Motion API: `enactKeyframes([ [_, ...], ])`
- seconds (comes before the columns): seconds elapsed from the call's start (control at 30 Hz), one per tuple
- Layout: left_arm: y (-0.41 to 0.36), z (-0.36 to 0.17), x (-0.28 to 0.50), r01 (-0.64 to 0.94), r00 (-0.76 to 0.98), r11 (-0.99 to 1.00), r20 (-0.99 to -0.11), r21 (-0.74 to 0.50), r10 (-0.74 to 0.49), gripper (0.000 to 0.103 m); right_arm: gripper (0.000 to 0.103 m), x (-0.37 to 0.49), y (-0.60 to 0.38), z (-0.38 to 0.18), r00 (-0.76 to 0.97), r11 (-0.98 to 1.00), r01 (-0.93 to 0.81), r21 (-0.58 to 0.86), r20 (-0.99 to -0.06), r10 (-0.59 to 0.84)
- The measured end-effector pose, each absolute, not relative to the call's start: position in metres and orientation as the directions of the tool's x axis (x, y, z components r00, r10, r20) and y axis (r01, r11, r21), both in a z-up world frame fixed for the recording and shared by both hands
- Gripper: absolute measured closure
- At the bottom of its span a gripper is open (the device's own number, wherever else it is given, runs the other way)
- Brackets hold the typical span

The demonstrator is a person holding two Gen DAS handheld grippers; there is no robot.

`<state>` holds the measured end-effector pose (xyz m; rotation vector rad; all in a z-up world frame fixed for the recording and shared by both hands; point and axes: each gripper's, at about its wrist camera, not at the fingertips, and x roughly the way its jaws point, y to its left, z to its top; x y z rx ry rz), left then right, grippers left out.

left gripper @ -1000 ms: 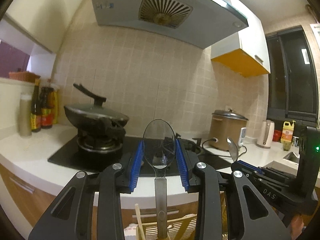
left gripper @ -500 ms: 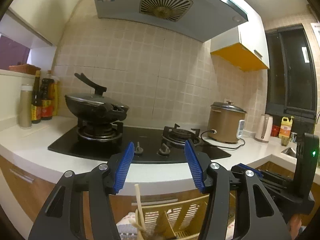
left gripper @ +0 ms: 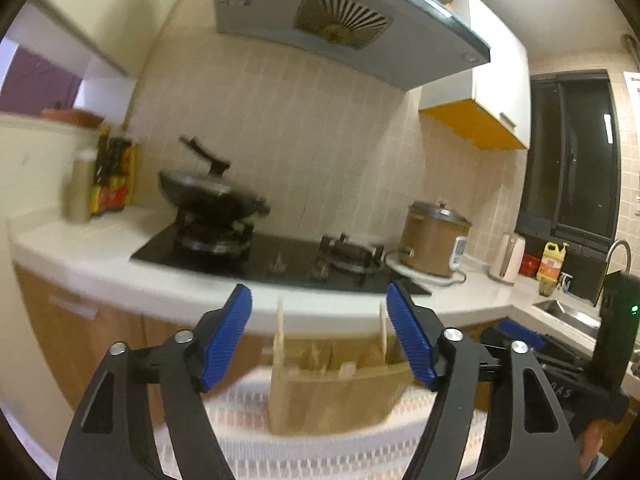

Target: Organize utensils

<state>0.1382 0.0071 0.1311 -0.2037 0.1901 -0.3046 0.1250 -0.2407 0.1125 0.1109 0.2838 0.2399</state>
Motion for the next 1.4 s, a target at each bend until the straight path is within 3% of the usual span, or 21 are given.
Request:
enactKeyframes([
  [0.2, 0.009, 0.077, 0.101, 0.151, 0.956, 0.966, -0.217, -0.212, -0.197, 0.021, 0.032, 0.095, -0.239, 0.066, 0.928, 0.974, -0.149, 0.173, -0.315, 0.198],
  [0.37, -0.007, 0.034, 0.089, 0.034, 0.977, 0.987, -0.205, -0.155, -0.066, 0.016, 0.031, 0.081, -0.23, 0.026, 0.961, 0.994, -0.006, 0.109, -0.275, 0.035],
  [0.43, -0.013, 0.022, 0.09, 0.012, 0.973, 0.99, -0.227, -0.14, -0.044, 0.016, 0.03, 0.079, -0.225, 0.026, 0.962, 0.996, -0.02, 0.084, -0.269, 0.042],
  [0.47, -0.016, 0.021, 0.093, 0.031, 0.967, 0.991, -0.247, -0.131, -0.063, 0.016, 0.028, 0.074, -0.224, 0.028, 0.971, 0.998, -0.009, 0.064, -0.238, 0.024],
  [0.53, -0.018, 0.021, 0.09, 0.008, 0.976, 0.994, -0.215, -0.112, -0.032, 0.012, 0.011, 0.071, -0.224, 0.03, 0.977, 0.999, 0.011, 0.049, -0.213, 0.0],
  [0.77, -0.017, 0.016, 0.089, -0.02, 0.973, 0.997, -0.231, -0.07, 0.004, 0.009, 0.011, 0.082, -0.234, 0.02, 0.958, 0.996, 0.008, 0.086, -0.288, 0.018],
  [1.4, -0.017, 0.015, 0.093, -0.016, 0.966, 0.997, -0.257, -0.073, -0.003, 0.008, 0.008, 0.086, -0.224, 0.017, 0.955, 0.999, 0.005, 0.034, -0.296, 0.005],
])
